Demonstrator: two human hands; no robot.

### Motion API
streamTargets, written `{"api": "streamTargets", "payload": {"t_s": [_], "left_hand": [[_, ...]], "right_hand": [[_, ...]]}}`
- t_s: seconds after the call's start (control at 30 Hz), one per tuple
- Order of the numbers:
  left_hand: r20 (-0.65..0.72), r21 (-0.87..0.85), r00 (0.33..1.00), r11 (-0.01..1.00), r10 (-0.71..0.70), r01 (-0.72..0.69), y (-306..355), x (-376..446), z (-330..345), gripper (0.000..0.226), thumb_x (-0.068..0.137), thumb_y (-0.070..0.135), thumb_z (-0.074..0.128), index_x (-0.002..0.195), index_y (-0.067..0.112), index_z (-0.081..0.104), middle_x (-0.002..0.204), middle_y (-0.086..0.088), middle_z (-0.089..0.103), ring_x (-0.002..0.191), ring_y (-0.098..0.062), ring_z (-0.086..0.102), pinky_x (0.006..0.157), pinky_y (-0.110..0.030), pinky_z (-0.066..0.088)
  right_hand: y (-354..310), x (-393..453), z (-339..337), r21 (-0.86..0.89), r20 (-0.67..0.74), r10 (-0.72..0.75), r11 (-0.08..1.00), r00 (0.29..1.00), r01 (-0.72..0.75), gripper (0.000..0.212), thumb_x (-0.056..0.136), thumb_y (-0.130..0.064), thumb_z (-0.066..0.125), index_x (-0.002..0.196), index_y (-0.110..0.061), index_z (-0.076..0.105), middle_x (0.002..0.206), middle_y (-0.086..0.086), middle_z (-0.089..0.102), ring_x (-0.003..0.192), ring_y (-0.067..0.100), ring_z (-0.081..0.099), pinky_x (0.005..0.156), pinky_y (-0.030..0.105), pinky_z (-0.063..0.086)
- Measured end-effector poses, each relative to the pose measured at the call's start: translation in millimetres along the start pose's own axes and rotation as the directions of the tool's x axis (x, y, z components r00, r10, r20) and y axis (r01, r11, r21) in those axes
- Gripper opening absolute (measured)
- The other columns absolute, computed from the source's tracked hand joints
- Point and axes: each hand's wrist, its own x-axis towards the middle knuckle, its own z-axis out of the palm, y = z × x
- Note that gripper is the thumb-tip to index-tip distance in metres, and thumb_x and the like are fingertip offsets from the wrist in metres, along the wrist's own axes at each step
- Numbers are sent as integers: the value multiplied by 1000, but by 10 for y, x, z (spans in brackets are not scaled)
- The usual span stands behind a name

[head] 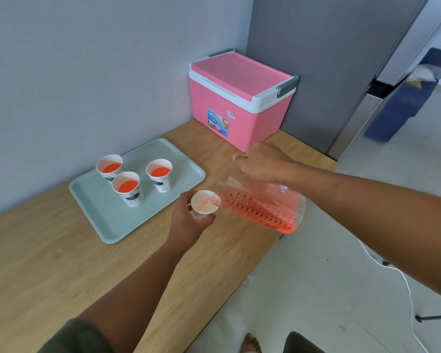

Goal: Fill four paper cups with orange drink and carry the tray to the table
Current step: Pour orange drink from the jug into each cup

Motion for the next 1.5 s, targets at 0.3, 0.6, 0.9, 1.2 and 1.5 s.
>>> {"api": "streamTargets", "payload": {"t_s": [0.3, 0.6, 0.9, 1.2, 1.5], "left_hand": [[-39, 10, 999, 1000, 11, -10, -113, -78, -174, 68, 72, 21, 91, 125, 28, 48, 116, 17, 60, 105, 1, 58, 77, -14, 46], [-68, 45, 997, 999, 26, -23, -164, -56, -204, 71, 69, 23, 92, 127, 27, 51, 119, 13, 63, 107, 2, 59, 81, -20, 50], [-13, 65, 997, 995, 82, -81, -44, 12, 138, 65, 68, 17, 91, 118, 32, 53, 112, 15, 65, 100, 4, 61, 79, -23, 53], [98, 37, 987, 991, 125, -130, 82, 97, 574, 67, 66, 16, 92, 121, 26, 55, 112, 12, 65, 98, -3, 64, 78, -26, 55], [179, 26, 963, 977, 203, -211, 229, 199, 949, 66, 66, 17, 92, 120, 27, 56, 112, 9, 66, 97, -7, 65, 81, -39, 60]], "right_hand": [[-246, -9, 153, -9, 34, -63, 998, 997, 63, 44, 101, -41, 47, 64, -17, 48, 75, 3, 57, 70, 23, 57, 57, 30, 37], [-270, 1, 198, -25, 55, -74, 997, 996, 75, 42, 103, -41, 46, 73, -13, 56, 81, 3, 60, 75, 20, 59, 63, 31, 47], [73, -75, 55, -32, 54, -9, 999, 999, 10, 40, 105, -40, 45, 69, -22, 45, 83, -3, 50, 91, 25, 62, 67, 31, 47], [564, -187, -99, -21, 23, 86, 996, 996, -85, 42, 106, -36, 46, 68, -19, 49, 78, -1, 52, 71, 19, 56, 59, 29, 40], [1010, -280, -216, -6, -20, 197, 980, 980, -197, 46, 105, -41, 46, 66, -18, 50, 74, 1, 52, 74, 22, 58, 66, 32, 44]]}}
